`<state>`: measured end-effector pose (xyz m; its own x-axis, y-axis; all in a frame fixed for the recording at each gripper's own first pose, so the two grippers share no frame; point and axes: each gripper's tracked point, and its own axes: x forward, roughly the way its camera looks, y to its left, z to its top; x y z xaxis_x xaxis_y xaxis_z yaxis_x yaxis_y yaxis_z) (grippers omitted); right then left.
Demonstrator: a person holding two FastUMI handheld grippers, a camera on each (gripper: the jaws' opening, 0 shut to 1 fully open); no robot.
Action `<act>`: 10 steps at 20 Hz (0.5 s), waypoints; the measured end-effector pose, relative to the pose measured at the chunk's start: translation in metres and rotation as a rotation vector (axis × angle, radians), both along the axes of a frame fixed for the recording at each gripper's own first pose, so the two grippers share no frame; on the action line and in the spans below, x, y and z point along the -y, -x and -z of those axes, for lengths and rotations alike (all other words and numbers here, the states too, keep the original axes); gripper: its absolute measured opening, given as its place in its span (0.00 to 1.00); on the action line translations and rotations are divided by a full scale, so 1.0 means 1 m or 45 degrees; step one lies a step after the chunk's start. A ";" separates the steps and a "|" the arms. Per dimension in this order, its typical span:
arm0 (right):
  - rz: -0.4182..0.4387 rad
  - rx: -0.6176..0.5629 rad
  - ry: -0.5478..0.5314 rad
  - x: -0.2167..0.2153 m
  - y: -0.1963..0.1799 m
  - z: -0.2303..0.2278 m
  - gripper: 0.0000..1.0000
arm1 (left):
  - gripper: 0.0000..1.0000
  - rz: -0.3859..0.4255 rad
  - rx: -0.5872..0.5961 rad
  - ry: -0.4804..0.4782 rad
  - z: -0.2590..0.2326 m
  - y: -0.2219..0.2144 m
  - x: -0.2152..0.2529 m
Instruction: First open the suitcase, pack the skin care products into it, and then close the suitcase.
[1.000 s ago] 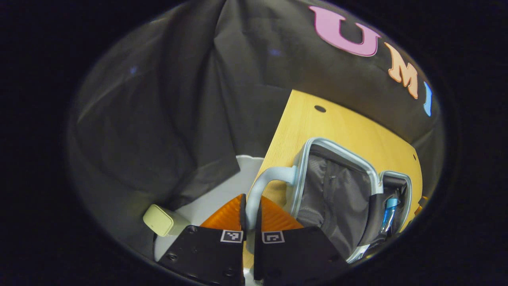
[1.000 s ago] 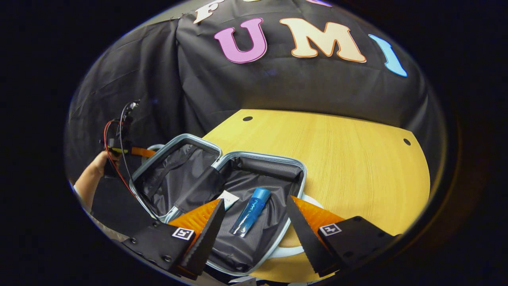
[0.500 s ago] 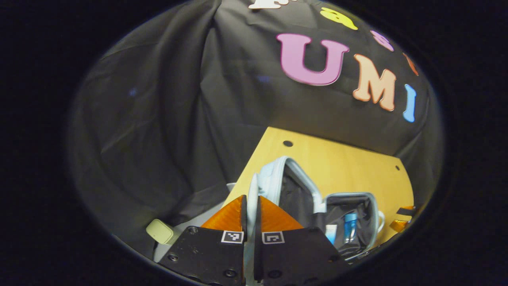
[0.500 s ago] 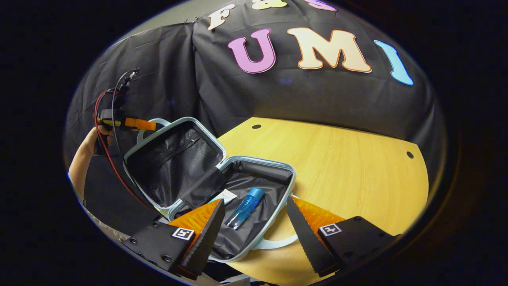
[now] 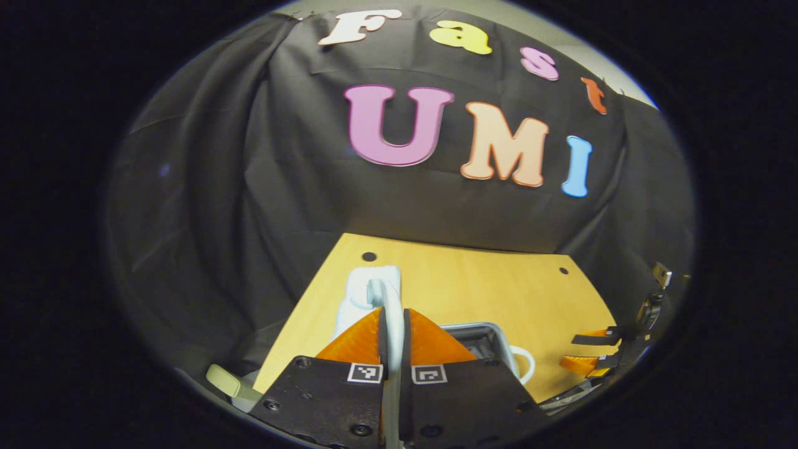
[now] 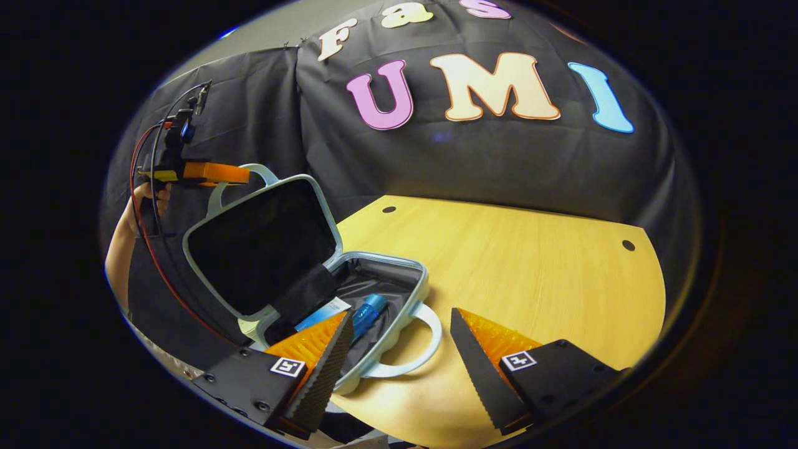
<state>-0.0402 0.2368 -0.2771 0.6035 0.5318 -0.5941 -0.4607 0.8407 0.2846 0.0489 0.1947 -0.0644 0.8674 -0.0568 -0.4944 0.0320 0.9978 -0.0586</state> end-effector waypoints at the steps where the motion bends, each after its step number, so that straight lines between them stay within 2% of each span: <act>1: 0.004 -0.001 0.001 0.006 0.001 0.000 0.98 | 0.02 0.035 -0.004 0.016 0.001 -0.003 0.015; 5: 0.042 0.012 0.004 0.029 -0.001 -0.003 0.98 | 0.03 0.179 -0.019 0.145 0.014 -0.001 0.079; 10: 0.102 0.014 0.020 0.061 -0.003 -0.002 0.98 | 0.04 0.347 -0.113 0.175 0.048 -0.002 0.150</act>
